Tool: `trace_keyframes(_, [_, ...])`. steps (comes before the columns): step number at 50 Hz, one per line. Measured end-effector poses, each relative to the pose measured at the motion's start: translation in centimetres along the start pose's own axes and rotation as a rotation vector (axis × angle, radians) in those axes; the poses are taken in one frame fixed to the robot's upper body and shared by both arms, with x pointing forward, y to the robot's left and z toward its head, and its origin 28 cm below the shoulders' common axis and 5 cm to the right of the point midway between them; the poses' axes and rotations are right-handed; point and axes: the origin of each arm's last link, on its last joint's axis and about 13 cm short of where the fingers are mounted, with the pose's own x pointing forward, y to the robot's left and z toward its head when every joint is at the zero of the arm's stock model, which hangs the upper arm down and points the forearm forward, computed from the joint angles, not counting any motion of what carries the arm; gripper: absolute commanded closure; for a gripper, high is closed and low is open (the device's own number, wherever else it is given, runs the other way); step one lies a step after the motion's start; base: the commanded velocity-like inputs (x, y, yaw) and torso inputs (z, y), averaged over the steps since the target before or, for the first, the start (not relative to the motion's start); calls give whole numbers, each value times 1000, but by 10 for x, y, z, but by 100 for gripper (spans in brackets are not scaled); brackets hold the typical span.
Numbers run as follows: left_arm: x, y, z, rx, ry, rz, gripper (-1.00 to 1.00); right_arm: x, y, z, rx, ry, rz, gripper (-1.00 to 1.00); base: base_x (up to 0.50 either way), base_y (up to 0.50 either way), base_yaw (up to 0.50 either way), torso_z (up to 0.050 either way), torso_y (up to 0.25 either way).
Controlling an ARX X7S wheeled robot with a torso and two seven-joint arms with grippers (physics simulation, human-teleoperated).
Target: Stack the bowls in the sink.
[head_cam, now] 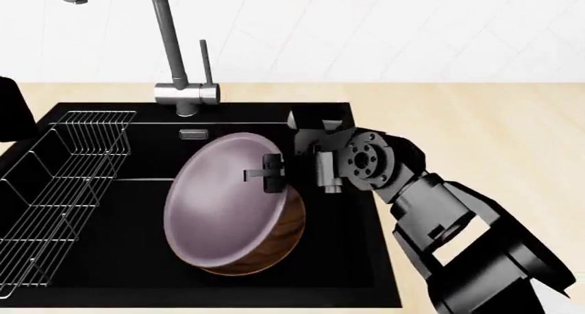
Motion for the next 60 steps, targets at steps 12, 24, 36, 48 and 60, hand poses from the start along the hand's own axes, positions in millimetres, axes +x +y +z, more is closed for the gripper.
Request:
trace_keyframes(12, [1,0,-2,1,3,-3,-100,8,-3,-1,4,9,-19,100,0,0,0,0,1])
trace_keyframes(24, [3,0,-3,2,5,-9,-100,11,-6,0,15,7,-30,-100,0,0,0,1,0])
trace_keyframes(36, [5,1,-5,3,5,-12,-100,1,-7,14,30,-47,-16,-100,0,0,0,0,0])
trace_keyframes(48, [9,-1,-3,-3,7,-18,-100,-44,-2,34,12,-137,44,-100,0,0,0,0,0])
trace_keyframes(60, [8,-5,0,-86,14,-53,-100,-92,-4,32,-103,-208,36,-100,0,0,0,0,0])
